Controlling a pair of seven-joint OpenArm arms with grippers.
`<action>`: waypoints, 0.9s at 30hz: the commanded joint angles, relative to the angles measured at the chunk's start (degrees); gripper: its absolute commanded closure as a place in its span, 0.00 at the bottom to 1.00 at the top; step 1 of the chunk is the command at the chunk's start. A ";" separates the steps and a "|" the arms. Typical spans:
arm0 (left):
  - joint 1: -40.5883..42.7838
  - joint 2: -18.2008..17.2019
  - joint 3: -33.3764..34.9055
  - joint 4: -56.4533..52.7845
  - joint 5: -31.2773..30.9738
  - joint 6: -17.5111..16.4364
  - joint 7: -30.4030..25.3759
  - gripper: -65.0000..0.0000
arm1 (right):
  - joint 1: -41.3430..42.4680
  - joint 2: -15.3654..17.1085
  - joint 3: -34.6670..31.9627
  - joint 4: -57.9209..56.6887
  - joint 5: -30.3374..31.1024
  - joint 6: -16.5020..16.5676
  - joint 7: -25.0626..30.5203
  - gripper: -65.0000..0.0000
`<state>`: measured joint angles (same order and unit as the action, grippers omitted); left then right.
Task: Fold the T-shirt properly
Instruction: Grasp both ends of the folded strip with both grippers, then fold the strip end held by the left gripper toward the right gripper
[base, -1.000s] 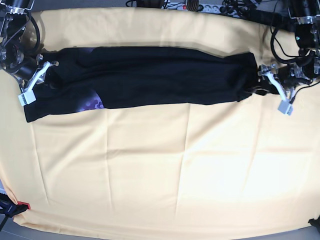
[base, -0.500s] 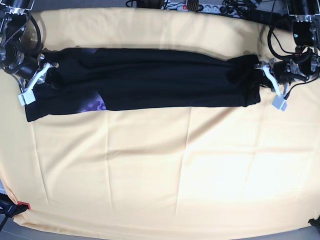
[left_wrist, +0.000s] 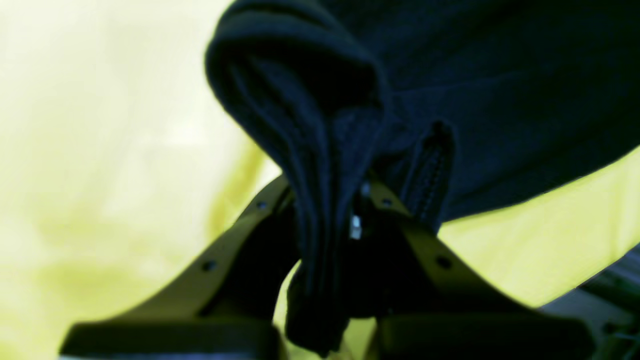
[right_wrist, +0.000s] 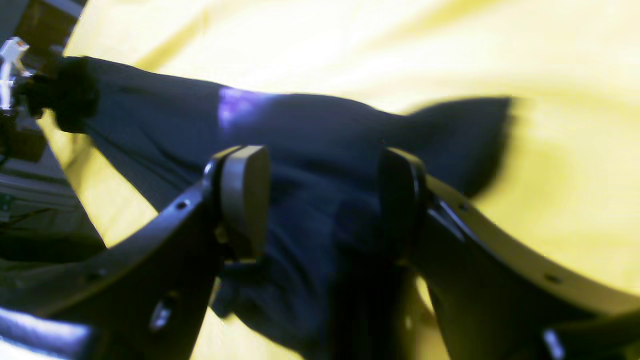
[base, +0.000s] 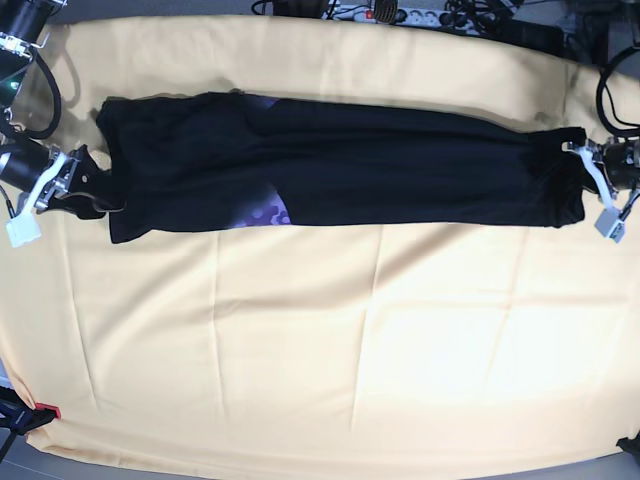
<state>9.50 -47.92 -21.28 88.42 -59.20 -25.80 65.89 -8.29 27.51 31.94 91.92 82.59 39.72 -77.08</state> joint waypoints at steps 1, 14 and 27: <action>-0.83 -2.89 -0.61 0.70 -1.53 0.07 -0.22 1.00 | 0.39 1.20 0.87 0.72 2.05 0.28 0.59 0.43; -0.94 1.14 -0.61 12.74 -25.80 -1.44 13.40 1.00 | -1.68 -2.19 1.05 0.72 0.76 0.28 0.28 0.44; -0.94 23.08 -0.59 21.57 -21.57 -10.32 4.96 1.00 | -1.70 -4.00 1.05 0.72 -0.50 0.28 0.24 0.44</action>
<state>9.04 -23.88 -21.39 109.25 -79.05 -35.79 72.77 -10.59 22.39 32.62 91.85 80.55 39.72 -77.82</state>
